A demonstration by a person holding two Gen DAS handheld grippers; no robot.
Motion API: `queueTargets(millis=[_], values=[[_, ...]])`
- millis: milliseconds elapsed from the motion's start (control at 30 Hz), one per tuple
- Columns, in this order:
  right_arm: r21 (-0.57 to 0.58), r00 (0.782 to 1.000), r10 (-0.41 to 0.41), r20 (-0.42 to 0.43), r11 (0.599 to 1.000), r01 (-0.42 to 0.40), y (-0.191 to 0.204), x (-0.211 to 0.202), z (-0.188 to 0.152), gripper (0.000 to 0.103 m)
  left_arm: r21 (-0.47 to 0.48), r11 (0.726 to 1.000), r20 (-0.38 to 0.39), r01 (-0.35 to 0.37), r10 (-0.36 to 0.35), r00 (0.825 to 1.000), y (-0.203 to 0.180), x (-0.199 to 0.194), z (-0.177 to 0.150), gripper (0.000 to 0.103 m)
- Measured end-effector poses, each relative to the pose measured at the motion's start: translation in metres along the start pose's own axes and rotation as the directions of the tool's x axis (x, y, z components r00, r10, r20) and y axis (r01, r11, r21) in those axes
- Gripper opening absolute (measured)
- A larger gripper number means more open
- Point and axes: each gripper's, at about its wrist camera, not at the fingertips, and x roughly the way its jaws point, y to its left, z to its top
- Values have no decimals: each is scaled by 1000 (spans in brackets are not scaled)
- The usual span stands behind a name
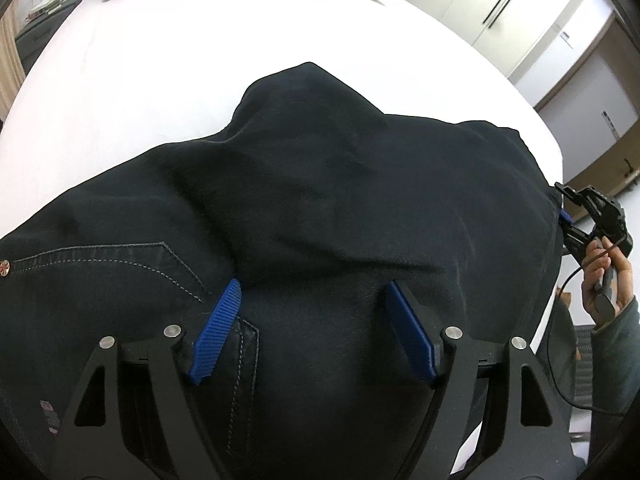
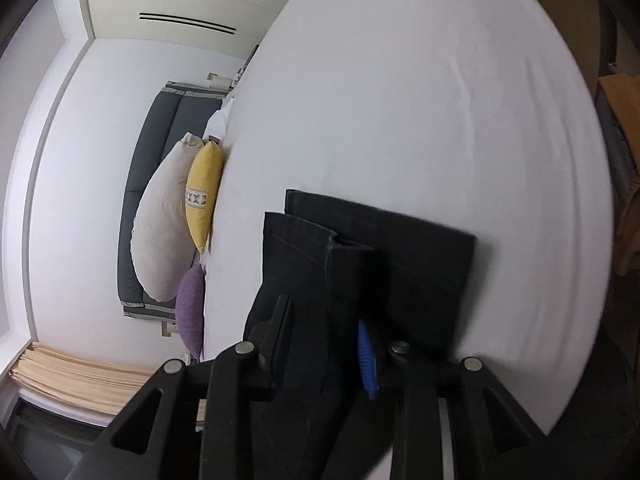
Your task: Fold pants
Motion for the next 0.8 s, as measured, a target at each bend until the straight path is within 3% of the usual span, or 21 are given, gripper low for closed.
queueTargets(millis=[100, 400, 800], values=[[-16, 1000, -15, -13, 1000, 15, 2, 4, 11, 5, 6, 1000, -6, -24, 24, 1000, -5, 0, 0, 74], [9, 997, -5, 79, 1000, 4, -12, -27, 11, 4, -9, 1000, -5, -20, 20, 1000, -16, -3, -1, 76], [5, 993, -42, 107, 999, 41, -30, -27, 9, 3, 17, 1000, 12, -23, 23, 1000, -25, -2, 0, 77]])
